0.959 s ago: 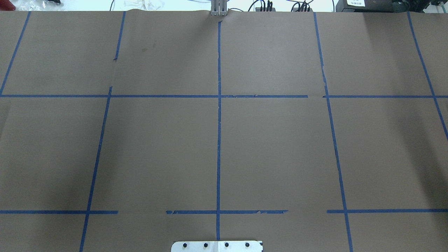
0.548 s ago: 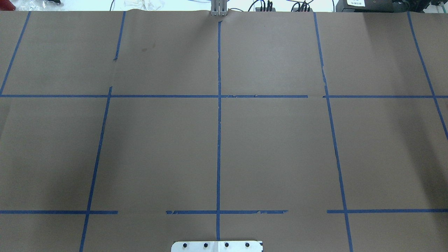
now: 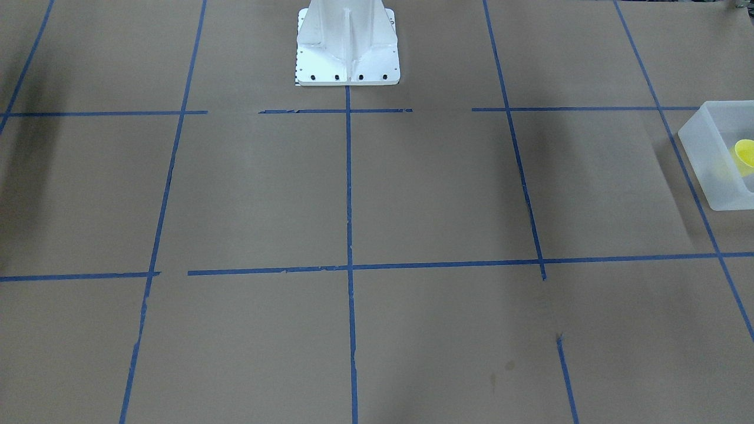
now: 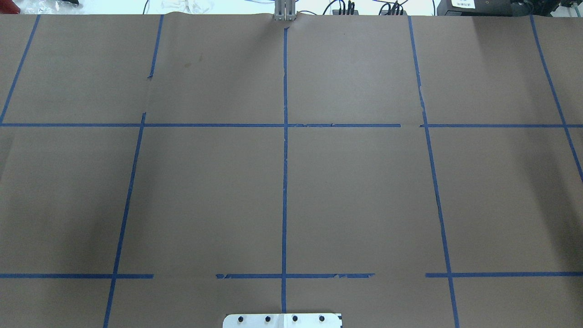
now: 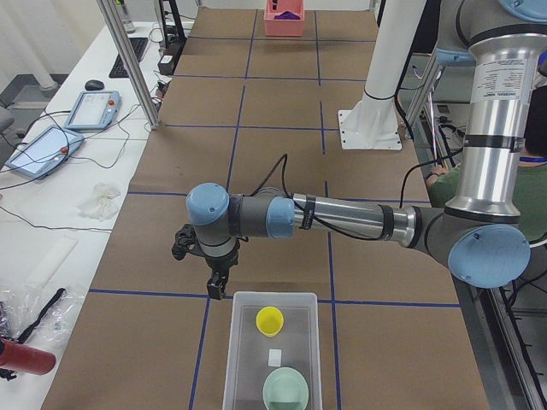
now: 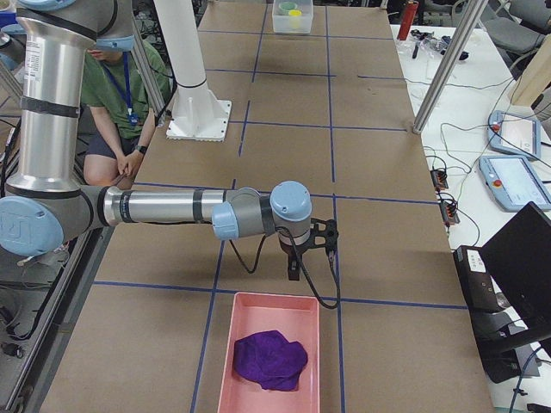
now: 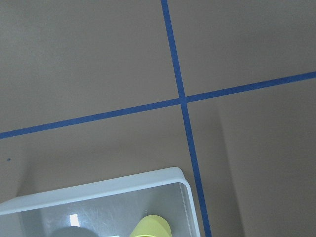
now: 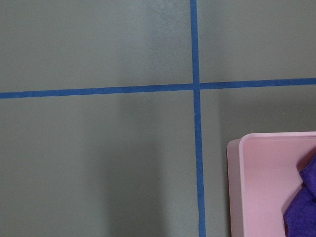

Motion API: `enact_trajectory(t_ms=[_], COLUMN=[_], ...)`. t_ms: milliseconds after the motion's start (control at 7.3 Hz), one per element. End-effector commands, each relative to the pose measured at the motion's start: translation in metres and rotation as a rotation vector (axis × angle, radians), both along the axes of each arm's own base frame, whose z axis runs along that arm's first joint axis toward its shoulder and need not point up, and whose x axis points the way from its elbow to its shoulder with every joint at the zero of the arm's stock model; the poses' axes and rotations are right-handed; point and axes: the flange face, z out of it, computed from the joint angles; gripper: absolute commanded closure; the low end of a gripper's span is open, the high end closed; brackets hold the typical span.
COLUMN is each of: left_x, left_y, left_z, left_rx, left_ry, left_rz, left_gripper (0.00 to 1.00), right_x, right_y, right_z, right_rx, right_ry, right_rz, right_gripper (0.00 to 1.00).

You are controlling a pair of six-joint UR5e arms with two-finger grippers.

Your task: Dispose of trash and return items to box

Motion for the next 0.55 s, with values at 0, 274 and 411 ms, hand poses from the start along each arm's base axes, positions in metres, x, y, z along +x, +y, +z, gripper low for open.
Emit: enact_trajectory(t_ms=[0, 274, 411], left_x=[0.0, 0.0, 0.0], left_y=[0.0002, 0.0003, 0.0002], left_z=[0.0022, 0.0051, 0.0049], left_rx=[-0.003, -0.008, -0.006], left_ry=[0.0, 0.0, 0.0], left_rz=[0.0, -0.001, 0.0], left_gripper=[0.0, 0.0, 0.0], right_x=[0.0014, 0.0014, 0.0014], right_y=[-0.0014, -0.0035, -0.0035], right_z=[-0.0038, -0.0057, -0.0065], right_rx=[0.006, 0.01, 0.011], right_ry=[-0.008, -0.007, -0.007], right_rz=[0.003, 0.005, 0.005], right_gripper=[0.0, 0.0, 0.0])
